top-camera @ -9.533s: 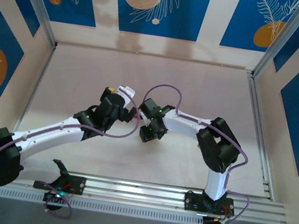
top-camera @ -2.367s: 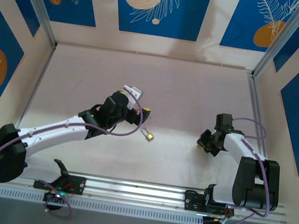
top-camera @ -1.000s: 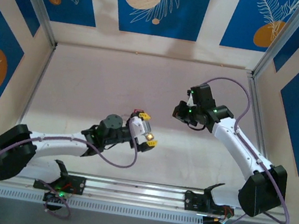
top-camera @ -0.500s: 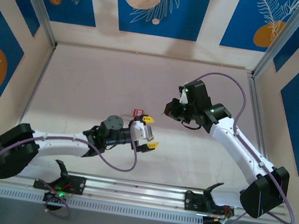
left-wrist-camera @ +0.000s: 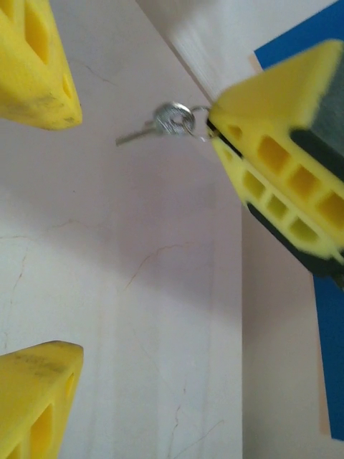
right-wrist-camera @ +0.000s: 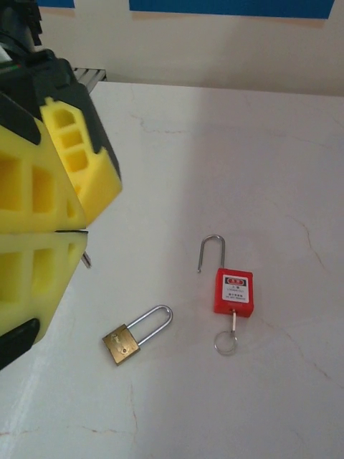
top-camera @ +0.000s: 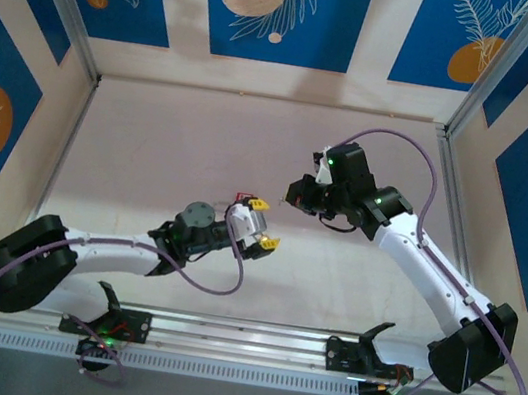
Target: Unlock with the key
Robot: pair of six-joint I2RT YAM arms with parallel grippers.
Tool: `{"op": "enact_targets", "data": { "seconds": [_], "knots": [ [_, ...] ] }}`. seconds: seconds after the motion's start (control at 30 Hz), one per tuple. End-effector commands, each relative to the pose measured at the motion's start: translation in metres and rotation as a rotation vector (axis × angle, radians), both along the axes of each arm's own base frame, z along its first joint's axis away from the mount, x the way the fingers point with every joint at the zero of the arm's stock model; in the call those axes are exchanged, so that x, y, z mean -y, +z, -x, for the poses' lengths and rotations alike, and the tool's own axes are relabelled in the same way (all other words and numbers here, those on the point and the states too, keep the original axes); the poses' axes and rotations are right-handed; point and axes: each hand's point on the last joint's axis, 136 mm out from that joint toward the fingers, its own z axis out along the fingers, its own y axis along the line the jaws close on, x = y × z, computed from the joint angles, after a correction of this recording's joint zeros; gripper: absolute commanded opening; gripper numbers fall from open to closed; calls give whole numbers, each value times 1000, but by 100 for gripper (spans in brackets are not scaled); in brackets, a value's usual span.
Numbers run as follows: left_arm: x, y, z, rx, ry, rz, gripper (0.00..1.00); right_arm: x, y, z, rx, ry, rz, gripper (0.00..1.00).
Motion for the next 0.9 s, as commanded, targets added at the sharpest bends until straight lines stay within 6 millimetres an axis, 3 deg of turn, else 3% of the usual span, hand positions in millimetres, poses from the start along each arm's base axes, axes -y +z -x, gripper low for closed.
{"op": "enact_targets", "data": {
  "seconds": [0.0, 0.4, 0.87],
  "knots": [
    [-2, 9, -8, -32, 18, 70, 73, -7, 11, 10, 3, 30, -52, 0],
    [3, 13, -4, -102, -74, 114, 56, -14, 7, 12, -2, 52, -75, 0],
    [-5, 22, -18, -143, -36, 191, 55, -21, 0, 15, -16, 73, -110, 0]
  ]
}}
